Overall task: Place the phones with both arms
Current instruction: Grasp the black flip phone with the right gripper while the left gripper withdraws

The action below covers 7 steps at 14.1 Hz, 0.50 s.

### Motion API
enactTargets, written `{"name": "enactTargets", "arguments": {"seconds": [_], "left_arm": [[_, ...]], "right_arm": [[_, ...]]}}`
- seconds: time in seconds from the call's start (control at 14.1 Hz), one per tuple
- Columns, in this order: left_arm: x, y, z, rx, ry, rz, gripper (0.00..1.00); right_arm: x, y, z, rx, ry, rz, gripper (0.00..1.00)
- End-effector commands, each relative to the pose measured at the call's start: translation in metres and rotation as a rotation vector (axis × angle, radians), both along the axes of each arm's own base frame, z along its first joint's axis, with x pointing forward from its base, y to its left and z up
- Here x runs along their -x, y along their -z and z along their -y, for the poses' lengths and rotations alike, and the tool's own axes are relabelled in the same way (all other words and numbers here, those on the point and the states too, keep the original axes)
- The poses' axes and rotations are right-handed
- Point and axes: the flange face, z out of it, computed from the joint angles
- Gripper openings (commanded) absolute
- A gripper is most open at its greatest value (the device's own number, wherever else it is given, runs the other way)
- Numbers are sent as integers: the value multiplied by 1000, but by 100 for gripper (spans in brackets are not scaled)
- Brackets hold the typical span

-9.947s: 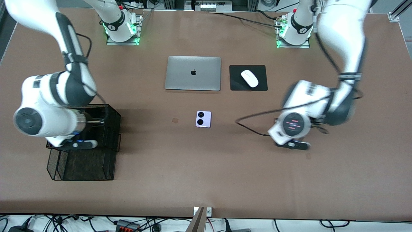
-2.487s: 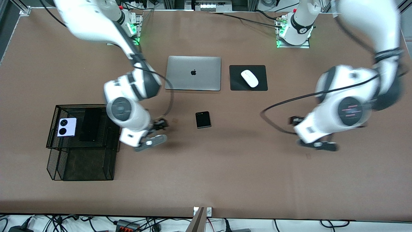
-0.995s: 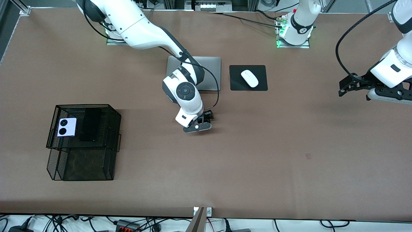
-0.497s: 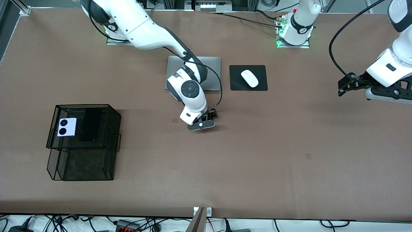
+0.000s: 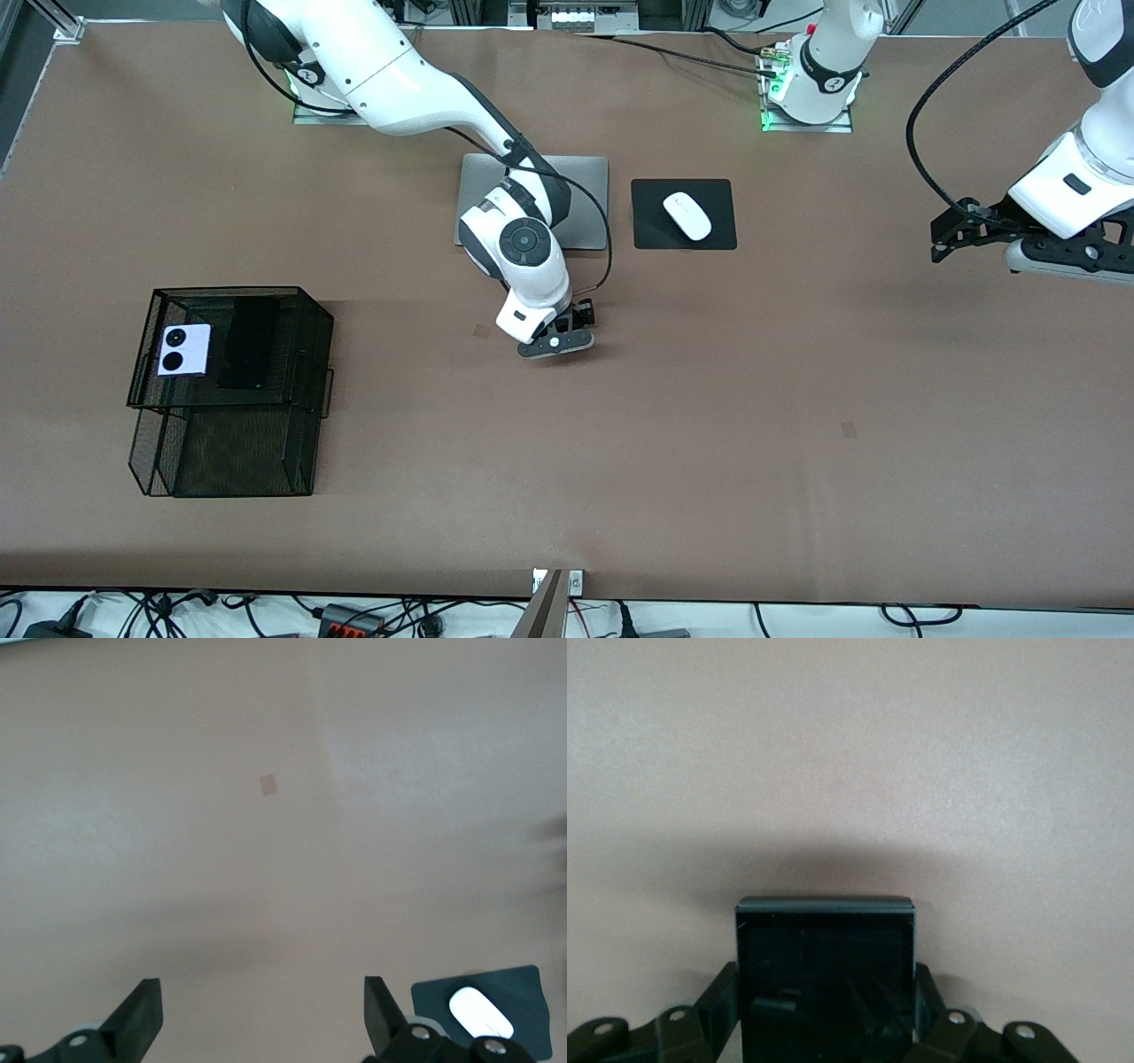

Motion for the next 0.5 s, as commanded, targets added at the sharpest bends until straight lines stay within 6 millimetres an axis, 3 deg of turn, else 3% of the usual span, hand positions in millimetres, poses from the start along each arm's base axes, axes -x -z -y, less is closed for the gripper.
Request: {"name": "enactTargets", "arguments": {"seconds": [0.0, 0.21, 0.28, 0.36, 0.43], "left_arm": [[1, -12, 2, -20, -5, -9, 100], [1, -13, 2, -20, -5, -9, 100], [1, -13, 2, -20, -3, -7, 100], [0, -15, 2, -20, -5, -3, 100], [-1, -18, 3, -19, -5, 2, 100]], "right_arm": [[-19, -47, 10, -11, 14, 51, 9], [-66, -118, 75, 22, 120, 52, 9], [-79, -152, 88, 10, 144, 78, 9], [-89, -169, 106, 31, 174, 67, 9], [-107, -180, 145, 79, 219, 43, 9]]}}
